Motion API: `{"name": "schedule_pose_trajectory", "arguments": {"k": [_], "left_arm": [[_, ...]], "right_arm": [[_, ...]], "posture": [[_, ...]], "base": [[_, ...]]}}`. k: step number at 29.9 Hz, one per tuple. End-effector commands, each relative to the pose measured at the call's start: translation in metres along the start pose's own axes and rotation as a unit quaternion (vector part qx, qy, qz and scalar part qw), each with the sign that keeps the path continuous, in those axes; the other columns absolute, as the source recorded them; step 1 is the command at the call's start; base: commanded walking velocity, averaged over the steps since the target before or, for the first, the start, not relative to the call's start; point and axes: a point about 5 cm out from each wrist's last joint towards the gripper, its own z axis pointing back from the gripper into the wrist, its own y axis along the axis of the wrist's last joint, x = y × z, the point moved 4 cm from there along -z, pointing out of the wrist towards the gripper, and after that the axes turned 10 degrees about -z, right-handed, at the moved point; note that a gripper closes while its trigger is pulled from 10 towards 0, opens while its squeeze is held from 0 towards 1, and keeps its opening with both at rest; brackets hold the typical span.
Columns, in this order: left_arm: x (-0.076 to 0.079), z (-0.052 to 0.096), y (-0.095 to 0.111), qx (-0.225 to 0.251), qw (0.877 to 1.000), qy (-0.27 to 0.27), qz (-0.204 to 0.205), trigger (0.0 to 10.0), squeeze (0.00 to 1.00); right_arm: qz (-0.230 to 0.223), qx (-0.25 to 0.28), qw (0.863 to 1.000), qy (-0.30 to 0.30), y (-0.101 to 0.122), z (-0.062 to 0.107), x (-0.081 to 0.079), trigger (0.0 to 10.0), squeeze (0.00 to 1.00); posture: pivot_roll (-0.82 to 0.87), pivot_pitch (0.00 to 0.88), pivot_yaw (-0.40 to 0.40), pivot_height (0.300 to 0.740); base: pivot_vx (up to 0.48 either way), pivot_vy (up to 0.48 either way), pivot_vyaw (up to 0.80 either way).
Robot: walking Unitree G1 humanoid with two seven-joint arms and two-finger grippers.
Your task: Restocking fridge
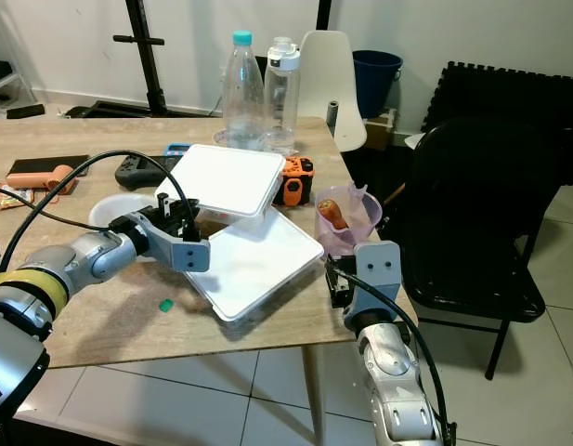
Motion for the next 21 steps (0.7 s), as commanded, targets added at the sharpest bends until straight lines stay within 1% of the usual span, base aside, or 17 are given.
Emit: {"name": "schedule_pose_trajectory", "arguments": {"k": [1,2,3,4,5,6,7,8,11,12,15,17,19,21], "left_arm": [[-0.015,0.003,-0.007,-0.001,0.999,0.032,-0.004,10.0,0.0],[-0.021,0.005,-0.01,-0.001,0.999,0.042,0.004,10.0,0.0],[-0.021,0.005,-0.01,-0.001,0.999,0.042,0.004,10.0,0.0],[-0.027,0.007,-0.013,0.001,0.999,0.051,0.013,10.0,0.0],[-0.027,0.007,-0.013,0.001,0.999,0.051,0.013,10.0,0.0],[-0.041,0.015,-0.022,0.004,0.997,0.073,0.038,10.0,0.6],[-0.044,0.018,-0.024,0.005,0.996,0.08,0.044,10.0,0.6],[-0.048,0.02,-0.026,0.005,0.995,0.084,0.053,10.0,1.0],[-0.052,0.024,-0.029,0.008,0.994,0.089,0.07,10.0,1.0],[-0.052,0.024,-0.029,0.008,0.994,0.089,0.07,10.0,1.0],[-0.059,0.029,-0.034,0.005,0.991,0.101,0.093,10.0,1.0],[-0.06,0.034,-0.034,0.014,0.99,0.104,0.091,10.0,1.0],[-0.06,0.036,-0.033,0.017,0.99,0.104,0.089,10.0,1.0],[-0.056,0.039,-0.029,0.029,0.991,0.099,0.082,10.0,1.0]], "right_arm": [[-0.003,-0.009,1.0,-0.003,-0.004,0.003,0.0,10.0,0.0],[-0.003,-0.01,1.0,-0.003,-0.004,0.003,0.001,10.0,0.0],[-0.003,-0.01,1.0,-0.003,-0.004,0.003,0.001,10.0,0.0],[-0.003,-0.01,1.0,-0.003,-0.005,0.003,0.001,10.0,0.0],[-0.003,-0.01,1.0,-0.003,-0.005,0.003,0.001,10.0,0.0],[-0.004,-0.011,1.0,-0.002,-0.006,0.002,0.0,10.0,0.0],[-0.005,-0.011,1.0,-0.001,-0.006,0.002,0.0,10.0,0.0],[-0.005,-0.012,1.0,0.0,-0.006,0.002,0.0,10.0,0.0],[-0.005,-0.011,1.0,0.001,-0.006,0.001,-0.001,10.0,0.0],[-0.005,-0.011,1.0,0.001,-0.006,0.001,-0.001,10.0,0.0],[-0.006,-0.011,1.0,0.001,-0.006,0.001,-0.001,10.0,0.0],[-0.006,-0.012,1.0,0.001,-0.006,0.001,-0.001,10.0,0.0],[-0.006,-0.012,1.0,0.002,-0.006,0.001,-0.001,10.0,0.0],[-0.006,-0.013,1.0,0.002,-0.007,0.001,-0.001,10.0,0.0]], "posture": [[-0.08,0.201,-0.011,0.736],[-0.08,0.204,-0.011,0.736],[-0.08,0.204,-0.011,0.736],[-0.07,0.205,-0.012,0.736],[-0.07,0.205,-0.012,0.736],[-0.06,0.205,-0.013,0.736],[-0.06,0.205,-0.013,0.736],[-0.06,0.204,-0.014,0.736],[-0.06,0.205,-0.014,0.736],[-0.06,0.205,-0.014,0.736],[-0.06,0.205,-0.013,0.736],[-0.05,0.206,-0.013,0.736],[-0.05,0.206,-0.013,0.736],[-0.05,0.207,-0.013,0.736]], "base": [[0.0,0.0,0.0],[0.0,0.0,0.0],[0.0,0.0,0.0],[0.0,0.0,0.0],[0.0,0.0,0.0],[0.0,0.0,0.0],[0.0,0.0,0.0],[0.0,0.0,0.0],[0.0,0.0,0.0],[0.0,0.0,0.0],[0.0,0.0,0.0],[0.0,0.0,0.0],[0.0,0.0,0.0],[0.0,0.0,0.0]]}}
